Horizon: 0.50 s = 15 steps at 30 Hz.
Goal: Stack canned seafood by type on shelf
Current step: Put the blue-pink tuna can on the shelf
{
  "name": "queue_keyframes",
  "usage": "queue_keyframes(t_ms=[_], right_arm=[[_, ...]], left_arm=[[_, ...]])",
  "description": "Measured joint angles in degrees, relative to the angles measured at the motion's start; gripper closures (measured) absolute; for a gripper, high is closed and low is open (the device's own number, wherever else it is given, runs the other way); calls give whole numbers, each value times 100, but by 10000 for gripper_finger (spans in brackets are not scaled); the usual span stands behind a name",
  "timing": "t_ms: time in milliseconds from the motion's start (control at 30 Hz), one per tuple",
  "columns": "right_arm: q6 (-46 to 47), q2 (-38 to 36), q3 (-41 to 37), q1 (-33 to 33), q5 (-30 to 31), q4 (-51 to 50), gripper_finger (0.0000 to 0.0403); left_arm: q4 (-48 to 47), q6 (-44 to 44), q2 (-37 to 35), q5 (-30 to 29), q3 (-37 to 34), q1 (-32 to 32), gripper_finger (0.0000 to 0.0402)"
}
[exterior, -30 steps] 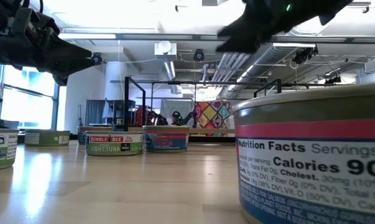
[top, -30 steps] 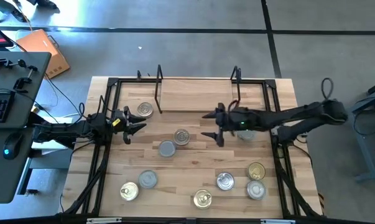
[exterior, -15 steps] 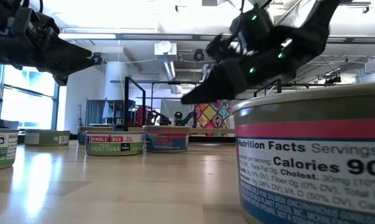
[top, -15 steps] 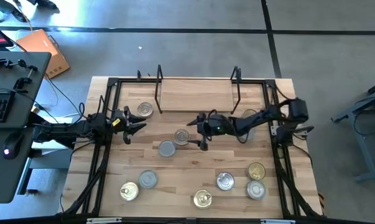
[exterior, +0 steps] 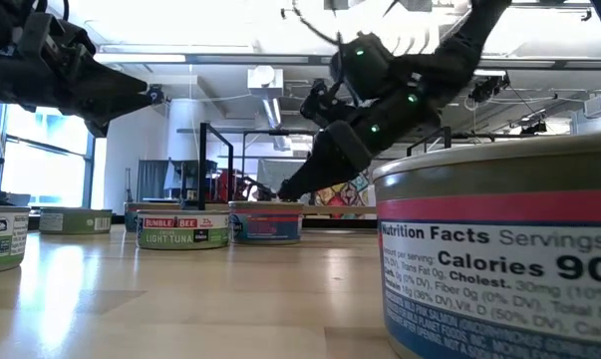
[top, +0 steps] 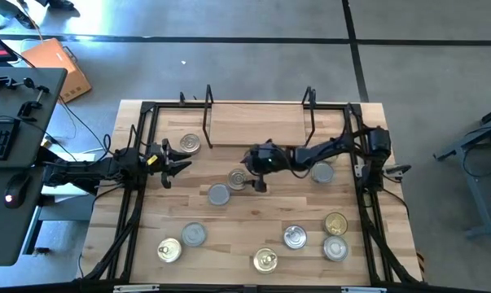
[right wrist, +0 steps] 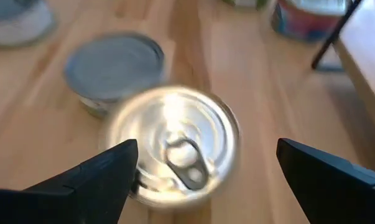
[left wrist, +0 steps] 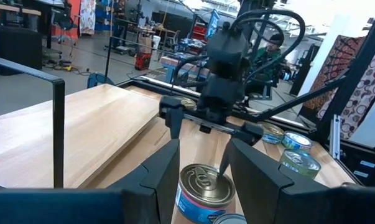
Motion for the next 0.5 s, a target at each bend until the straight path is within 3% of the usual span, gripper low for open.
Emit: queue_keyframes(t_ms=[200,500], right_arm=[[-390,-49,594,-73,-40,-1832,25],[86,-51,265,-57,-529,-1546,25]], left_arm=[[-20,0,0,-5,-2,0,271],[-96,0,52,-2,0,0,271]])
